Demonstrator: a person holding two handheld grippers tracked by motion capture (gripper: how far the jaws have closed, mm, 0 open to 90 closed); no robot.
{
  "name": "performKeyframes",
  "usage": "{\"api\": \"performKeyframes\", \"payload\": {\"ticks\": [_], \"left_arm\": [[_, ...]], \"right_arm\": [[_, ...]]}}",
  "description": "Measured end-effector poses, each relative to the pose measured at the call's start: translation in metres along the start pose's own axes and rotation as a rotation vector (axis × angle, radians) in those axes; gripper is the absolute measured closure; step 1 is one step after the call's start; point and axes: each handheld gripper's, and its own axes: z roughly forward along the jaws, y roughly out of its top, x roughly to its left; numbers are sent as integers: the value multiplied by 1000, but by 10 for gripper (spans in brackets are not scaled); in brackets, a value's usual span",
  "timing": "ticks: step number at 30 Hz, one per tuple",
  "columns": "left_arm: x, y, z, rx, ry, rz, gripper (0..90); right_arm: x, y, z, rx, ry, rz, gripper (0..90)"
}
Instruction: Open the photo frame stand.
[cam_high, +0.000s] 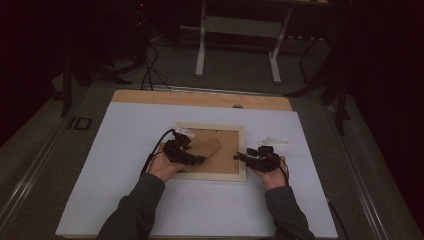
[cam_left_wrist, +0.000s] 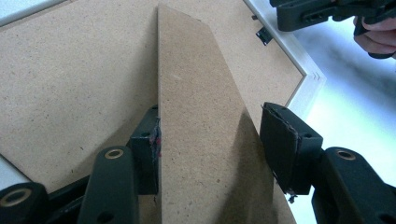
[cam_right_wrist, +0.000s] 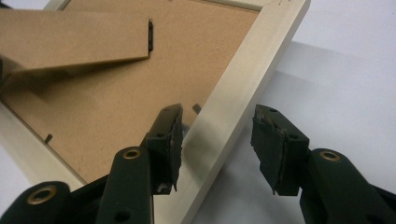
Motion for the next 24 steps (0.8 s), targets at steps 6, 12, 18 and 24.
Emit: {"api": "performKeyframes", "payload": {"ticks": [6,12,18,24], "left_arm": [[-4,-1,-2,-11,16,25,457],[-9,-2,-4,-25,34,49,456],[-11,-4,-5,-41,43,65,456],[-16,-4,-6,-51,61,101,456]], "right_arm": [[-3,6,3,-3,24,31,507],[-6,11,4,-14,44,51,493],[-13,16,6,-15,84,105,479],[-20,20,8,-29,109,157,466]]}}
